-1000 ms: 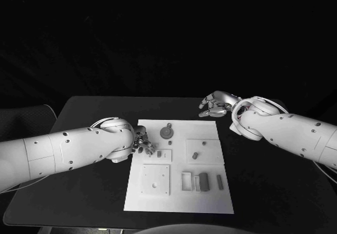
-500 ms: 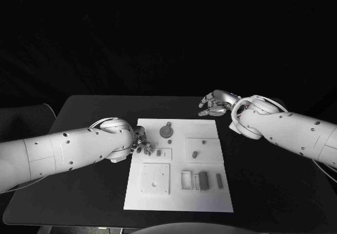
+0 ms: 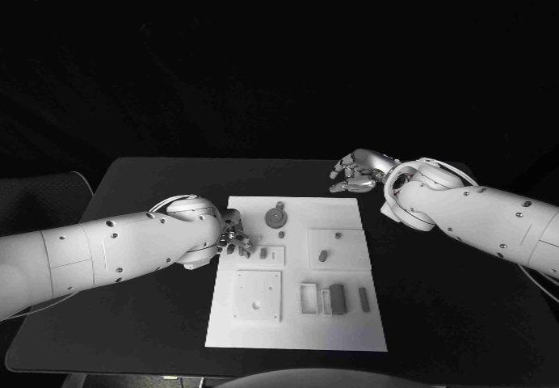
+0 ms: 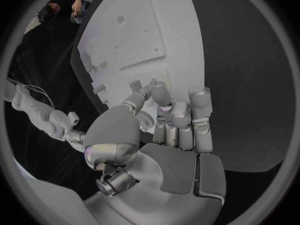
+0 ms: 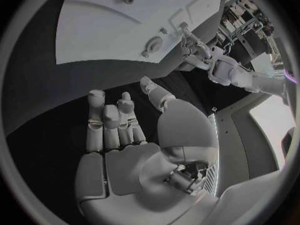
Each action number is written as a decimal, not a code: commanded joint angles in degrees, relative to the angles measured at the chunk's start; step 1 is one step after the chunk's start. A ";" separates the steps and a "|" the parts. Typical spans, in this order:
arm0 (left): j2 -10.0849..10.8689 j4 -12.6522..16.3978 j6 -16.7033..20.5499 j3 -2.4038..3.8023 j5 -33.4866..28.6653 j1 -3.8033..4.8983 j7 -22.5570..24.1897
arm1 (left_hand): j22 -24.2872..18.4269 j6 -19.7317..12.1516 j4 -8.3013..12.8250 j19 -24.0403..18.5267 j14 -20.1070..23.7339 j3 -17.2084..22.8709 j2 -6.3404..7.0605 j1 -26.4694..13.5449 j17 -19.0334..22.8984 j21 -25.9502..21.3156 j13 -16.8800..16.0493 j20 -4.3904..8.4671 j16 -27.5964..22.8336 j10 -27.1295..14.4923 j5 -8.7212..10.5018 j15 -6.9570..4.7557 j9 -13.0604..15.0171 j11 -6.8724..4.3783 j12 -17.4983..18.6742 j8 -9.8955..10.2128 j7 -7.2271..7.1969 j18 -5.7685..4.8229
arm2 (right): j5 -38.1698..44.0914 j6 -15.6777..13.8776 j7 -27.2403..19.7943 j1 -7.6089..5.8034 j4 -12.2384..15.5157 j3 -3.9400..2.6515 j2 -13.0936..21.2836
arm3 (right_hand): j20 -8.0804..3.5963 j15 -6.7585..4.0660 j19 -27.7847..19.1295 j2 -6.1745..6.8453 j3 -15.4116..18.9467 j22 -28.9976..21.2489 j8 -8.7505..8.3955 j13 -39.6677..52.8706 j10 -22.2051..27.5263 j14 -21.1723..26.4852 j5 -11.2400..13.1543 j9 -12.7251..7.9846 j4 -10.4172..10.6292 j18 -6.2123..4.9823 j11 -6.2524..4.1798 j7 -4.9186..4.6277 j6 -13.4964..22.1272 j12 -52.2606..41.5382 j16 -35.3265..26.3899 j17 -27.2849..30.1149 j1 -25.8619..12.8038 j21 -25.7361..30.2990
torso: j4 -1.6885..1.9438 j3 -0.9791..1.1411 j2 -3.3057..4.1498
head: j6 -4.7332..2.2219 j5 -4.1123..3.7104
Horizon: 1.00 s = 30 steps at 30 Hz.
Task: Assemble the parts on the task board
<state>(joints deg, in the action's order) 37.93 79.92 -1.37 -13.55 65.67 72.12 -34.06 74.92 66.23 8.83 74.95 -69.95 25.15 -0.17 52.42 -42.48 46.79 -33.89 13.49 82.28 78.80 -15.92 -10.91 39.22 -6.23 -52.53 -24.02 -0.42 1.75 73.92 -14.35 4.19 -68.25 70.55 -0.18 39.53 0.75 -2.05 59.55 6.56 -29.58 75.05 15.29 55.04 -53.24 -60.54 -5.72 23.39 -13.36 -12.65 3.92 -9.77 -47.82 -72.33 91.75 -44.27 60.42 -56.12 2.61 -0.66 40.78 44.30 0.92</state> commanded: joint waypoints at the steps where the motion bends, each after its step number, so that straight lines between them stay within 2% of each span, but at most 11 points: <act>1: -0.07 -0.04 -0.48 0.00 0.77 -0.01 -0.16 | 0.88 1.77 5.75 0.26 -0.64 6.19 -0.53 0.03 -0.07 0.25 0.06 -0.09 0.05 0.02 -0.18 -1.23 1.43 -0.33 -0.34 -0.22 0.18 1.99 | -0.03 0.76 -0.10 0.04 0.11 -0.02 -0.02 | -0.30 -0.15 -0.10 -0.09 -0.06 0.54 -0.10 -0.10 0.46 -0.11 -0.22 -0.06 0.39 -2.35 -0.11 -0.42 0.07 -0.19 -0.38 -0.08 -0.63 0.37 | 0.01 0.03 -0.01 | 0.01 -0.02; 7: -0.13 -0.12 -0.46 0.00 0.97 -0.02 -0.07 | 0.87 1.63 5.57 0.29 -0.66 6.11 -0.29 -0.25 -0.11 0.24 0.17 -0.12 0.03 0.01 -0.11 -1.25 1.64 -0.33 -0.38 -0.54 0.17 1.99 | -0.03 0.74 -0.11 0.04 0.13 -0.02 0.03 | -0.29 -0.15 -0.10 -0.09 -0.05 0.54 -0.10 -0.12 0.47 -0.11 -0.22 -0.07 0.40 -2.35 -0.10 -0.43 0.08 -0.20 -0.39 -0.08 -0.65 0.38 | -0.01 0.02 0.00 | -0.01 -0.04; 11: -0.19 -0.14 -0.68 0.00 1.01 -0.02 -0.04 | 0.86 1.66 5.26 0.31 -0.64 5.99 0.37 -0.53 -0.15 0.18 0.27 -0.10 -0.09 0.06 0.52 -1.32 2.11 -0.39 -0.56 -1.33 0.10 2.07 | -0.03 0.77 -0.12 0.05 0.14 -0.02 0.03 | -0.29 -0.15 -0.11 -0.09 -0.05 0.54 -0.09 -0.13 0.48 -0.11 -0.22 -0.07 0.40 -2.35 -0.10 -0.43 0.08 -0.21 -0.39 -0.08 -0.65 0.38 | -0.01 0.02 0.01 | 0.06 -0.02; 12: -0.19 -0.14 -0.83 0.00 1.02 -0.02 -0.03 | 0.84 1.51 5.11 0.31 -0.65 5.98 0.68 -0.56 -0.18 0.14 0.32 -0.09 -0.12 0.03 1.49 -1.34 2.28 -0.39 -0.63 -1.62 0.08 2.11 | -0.03 0.77 -0.13 0.05 0.13 -0.02 0.03 | -0.29 -0.15 -0.11 -0.09 -0.05 0.54 -0.09 -0.13 0.48 -0.11 -0.22 -0.07 0.40 -2.35 -0.10 -0.43 0.08 -0.21 -0.39 -0.08 -0.65 0.38 | -0.01 0.02 0.01 | 0.06 -0.02; 14: -0.20 -0.14 -0.98 0.00 1.02 -0.03 0.00 | 0.85 1.35 5.00 0.33 -0.66 5.94 1.20 -0.58 -0.22 0.12 0.38 -0.09 -0.15 0.02 2.11 -1.35 2.42 -0.38 -0.70 -1.87 0.06 2.14 | -0.03 0.76 -0.14 0.05 0.13 -0.02 0.03 | -0.29 -0.15 -0.11 -0.10 -0.05 0.54 -0.09 -0.14 0.48 -0.11 -0.22 -0.07 0.40 -2.35 -0.10 -0.43 0.08 -0.21 -0.39 -0.08 -0.65 0.38 | -0.01 0.01 0.02 | 0.12 -0.03; 16: -0.19 -0.14 -1.09 0.00 1.02 -0.05 0.04 | 0.83 1.10 4.43 0.36 -0.66 5.81 2.27 -0.83 -0.28 0.06 0.48 -0.10 -0.20 -0.01 4.13 -1.36 2.59 -0.35 -0.80 -2.25 -0.01 2.19 | -0.03 0.76 -0.14 0.05 0.12 -0.02 0.04 | -0.29 -0.15 -0.11 -0.10 -0.05 0.54 -0.09 -0.14 0.48 -0.11 -0.22 -0.07 0.41 -2.35 -0.10 -0.43 0.08 -0.22 -0.39 -0.08 -0.66 0.38 | -0.01 0.01 0.01 | 0.13 -0.03; 21: -0.18 -0.14 -1.37 -0.01 1.02 -0.07 0.16 | 0.80 0.71 2.62 0.39 -0.69 5.61 4.82 -1.70 -0.38 -0.08 0.69 -0.11 -0.31 -0.08 6.32 -1.42 2.71 -0.43 -0.97 -2.79 0.00 2.30 | -0.03 0.77 -0.13 0.05 0.11 -0.02 0.07 | -0.29 -0.14 -0.11 -0.10 -0.05 0.54 -0.09 -0.15 0.48 -0.11 -0.22 -0.07 0.41 -2.35 -0.10 -0.43 0.08 -0.22 -0.39 -0.08 -0.66 0.38 | 0.00 -0.01 0.02 | 0.20 -0.07; 23: -0.18 -0.15 -1.45 -0.01 1.02 -0.08 0.21 | 0.81 0.61 1.99 0.39 -0.68 5.48 5.63 -2.08 -0.42 -0.12 0.76 -0.12 -0.35 -0.11 6.72 -1.43 2.71 -0.44 -1.03 -2.93 -0.01 2.33 | -0.03 0.79 -0.14 0.05 0.12 -0.02 0.07 | -0.29 -0.14 -0.11 -0.10 -0.05 0.54 -0.09 -0.16 0.48 -0.11 -0.22 -0.08 0.41 -2.35 -0.10 -0.43 0.08 -0.23 -0.39 -0.08 -0.66 0.38 | 0.02 -0.02 -0.01 | 0.22 -0.08; 30: -0.13 -0.12 -1.89 -0.01 1.01 -0.11 0.32 | 0.84 0.48 1.16 0.38 -0.68 5.21 6.72 -2.77 -0.49 -0.17 0.87 -0.12 -0.38 -0.16 7.34 -1.45 2.67 -0.47 -1.11 -3.15 -0.03 2.39 | -0.03 0.82 -0.14 0.06 0.10 -0.02 0.06 | -0.29 -0.14 -0.11 -0.10 -0.05 0.54 -0.09 -0.17 0.49 -0.11 -0.22 -0.08 0.40 -2.35 -0.10 -0.43 0.09 -0.24 -0.39 -0.08 -0.65 0.39 | 0.04 -0.02 -0.01 | 0.24 -0.11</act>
<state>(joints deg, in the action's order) 37.83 79.74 -2.00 -13.55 66.37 72.06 -34.01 74.91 66.82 10.28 74.95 -70.87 30.25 6.06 49.60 -42.90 46.79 -33.08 13.49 82.28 78.91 -8.92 -11.83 42.01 -6.74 -53.25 -27.04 -0.63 3.00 73.92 -14.25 4.22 -68.22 70.59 -0.18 39.59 0.94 -1.89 59.37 6.56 -29.58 75.05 15.29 54.95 -53.15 -60.37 -5.72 23.40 -13.36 -12.65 4.01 -9.84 -47.75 -72.33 91.75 -44.26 60.42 -56.12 2.64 -0.66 40.78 44.51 0.83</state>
